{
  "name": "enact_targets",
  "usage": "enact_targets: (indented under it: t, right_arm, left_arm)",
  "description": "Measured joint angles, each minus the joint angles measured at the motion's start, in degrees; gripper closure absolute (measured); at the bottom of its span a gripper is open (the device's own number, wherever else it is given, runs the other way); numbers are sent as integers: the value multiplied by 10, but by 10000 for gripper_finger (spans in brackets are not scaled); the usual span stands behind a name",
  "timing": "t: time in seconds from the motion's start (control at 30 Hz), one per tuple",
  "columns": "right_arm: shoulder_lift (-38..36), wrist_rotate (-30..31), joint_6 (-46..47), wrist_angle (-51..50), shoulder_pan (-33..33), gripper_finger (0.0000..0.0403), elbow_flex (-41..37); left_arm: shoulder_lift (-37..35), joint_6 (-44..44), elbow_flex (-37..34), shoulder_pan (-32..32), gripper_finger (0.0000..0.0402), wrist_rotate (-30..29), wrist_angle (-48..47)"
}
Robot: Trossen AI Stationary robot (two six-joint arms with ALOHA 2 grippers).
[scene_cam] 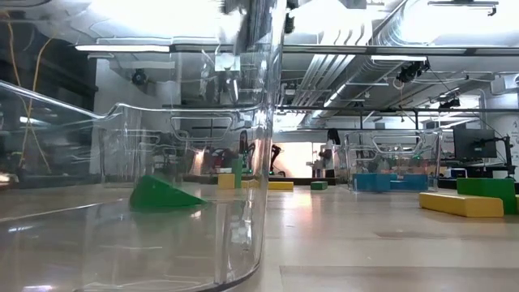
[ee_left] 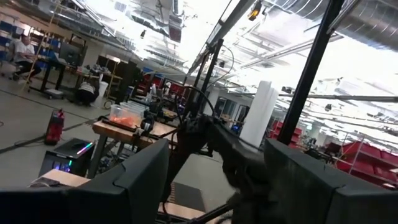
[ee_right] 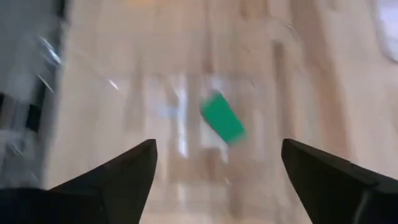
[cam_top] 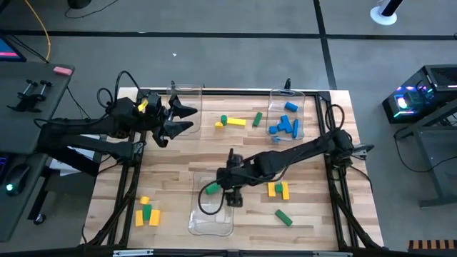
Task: Sort blocks
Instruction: Put the green block into the bottom transparent bin
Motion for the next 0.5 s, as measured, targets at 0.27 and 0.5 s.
enact_targets:
  t: [0.27, 0.5]
  right_arm:
    - [-96, 36, 33, -221, 52, 80, -88]
    - [-255, -26, 191, -159, 109, 89, -359]
  left_arm:
    - [0, 0, 0, 0, 154, -10, -7]
    - [0, 0, 0, 0, 154, -10, -12]
